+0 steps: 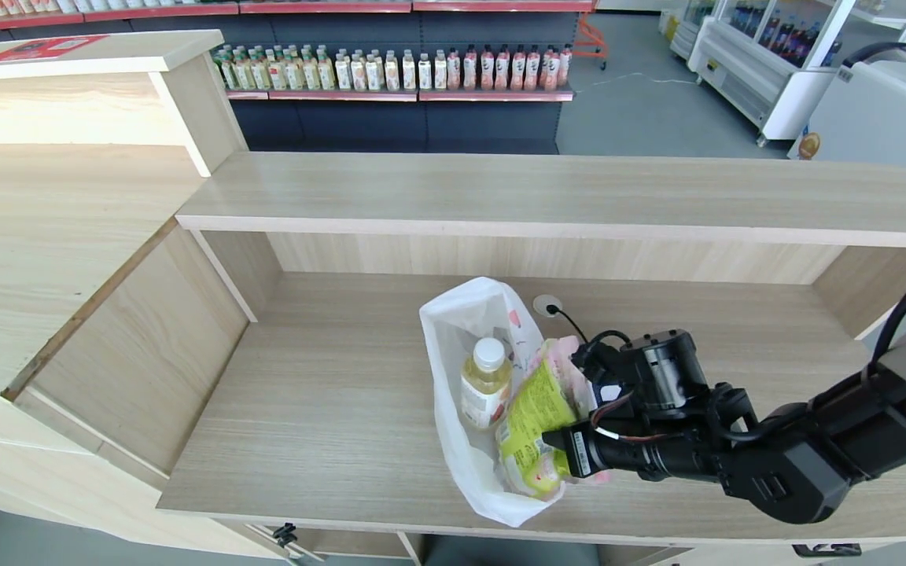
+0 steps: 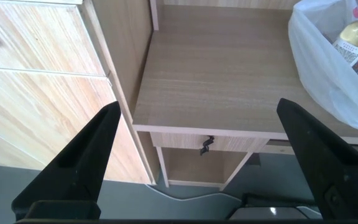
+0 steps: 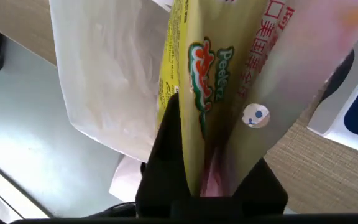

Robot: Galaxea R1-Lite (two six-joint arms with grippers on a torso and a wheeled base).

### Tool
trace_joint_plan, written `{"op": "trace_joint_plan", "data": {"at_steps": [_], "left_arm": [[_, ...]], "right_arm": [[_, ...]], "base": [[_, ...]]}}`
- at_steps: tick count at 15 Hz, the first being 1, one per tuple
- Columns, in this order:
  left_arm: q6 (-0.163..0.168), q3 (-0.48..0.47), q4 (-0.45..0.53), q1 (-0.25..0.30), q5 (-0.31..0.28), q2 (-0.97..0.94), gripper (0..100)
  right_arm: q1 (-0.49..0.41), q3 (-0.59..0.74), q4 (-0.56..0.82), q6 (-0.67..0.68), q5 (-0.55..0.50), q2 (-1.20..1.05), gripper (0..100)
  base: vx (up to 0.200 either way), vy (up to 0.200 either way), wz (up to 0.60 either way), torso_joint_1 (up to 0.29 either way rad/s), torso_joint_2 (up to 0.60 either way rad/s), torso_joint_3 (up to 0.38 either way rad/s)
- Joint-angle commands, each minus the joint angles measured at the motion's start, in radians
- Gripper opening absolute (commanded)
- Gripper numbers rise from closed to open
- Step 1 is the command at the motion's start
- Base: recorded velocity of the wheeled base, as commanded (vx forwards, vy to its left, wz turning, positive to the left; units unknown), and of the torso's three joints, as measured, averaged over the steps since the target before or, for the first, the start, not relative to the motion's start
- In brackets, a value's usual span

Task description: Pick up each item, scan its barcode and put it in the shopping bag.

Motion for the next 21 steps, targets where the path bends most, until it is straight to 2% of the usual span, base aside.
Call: {"op": "trace_joint_plan", "data": {"at_steps": [1, 4, 6, 11, 13, 14, 15, 17, 19, 21], "left_arm": [[0.002, 0.000, 0.000, 0.000, 0.000, 0.000, 100], [0.000, 0.000, 0.000, 0.000, 0.000, 0.000, 100], [0.000, 0.000, 0.000, 0.000, 0.000, 0.000, 100], [0.000, 0.000, 0.000, 0.000, 0.000, 0.000, 100], [0.000, 0.000, 0.000, 0.000, 0.000, 0.000, 100], [0.000, 0.000, 0.000, 0.000, 0.000, 0.000, 100], [0.000, 0.000, 0.000, 0.000, 0.000, 0.000, 100], [0.000, 0.000, 0.000, 0.000, 0.000, 0.000, 100], [0.000, 0.000, 0.000, 0.000, 0.000, 0.000, 100], [0.000, 0.000, 0.000, 0.000, 0.000, 0.000, 100]], "right_arm": [[0.001, 0.001, -0.015, 0.010, 0.002, 0.003, 100], [-0.007, 0.007, -0.045, 0.097, 0.029, -0.068, 100], [-0.019, 0.000, -0.071, 0.164, 0.093, -0.131, 100], [-0.032, -0.003, -0.075, 0.183, 0.107, -0.213, 100], [-0.082, 0.009, -0.065, 0.177, 0.098, -0.324, 100], [-0.136, 0.030, -0.056, 0.160, 0.091, -0.397, 100], [-0.194, 0.053, -0.024, 0.046, 0.070, -0.485, 100], [-0.299, 0.141, 0.060, -0.135, -0.117, -0.683, 100], [-0.383, 0.264, 0.100, -0.158, -0.214, -0.884, 100], [-0.464, 0.443, 0.110, -0.194, -0.222, -1.066, 100]], "base": [[0.000, 0.000, 0.00, 0.000, 0.00, 0.000], [0.000, 0.000, 0.00, 0.000, 0.00, 0.000], [0.000, 0.000, 0.00, 0.000, 0.00, 0.000], [0.000, 0.000, 0.00, 0.000, 0.00, 0.000], [0.000, 0.000, 0.00, 0.000, 0.00, 0.000], [0.000, 0.000, 0.00, 0.000, 0.00, 0.000], [0.000, 0.000, 0.00, 0.000, 0.00, 0.000], [0.000, 0.000, 0.00, 0.000, 0.00, 0.000], [0.000, 0.000, 0.00, 0.000, 0.00, 0.000], [0.000, 0.000, 0.00, 0.000, 0.00, 0.000]]}}
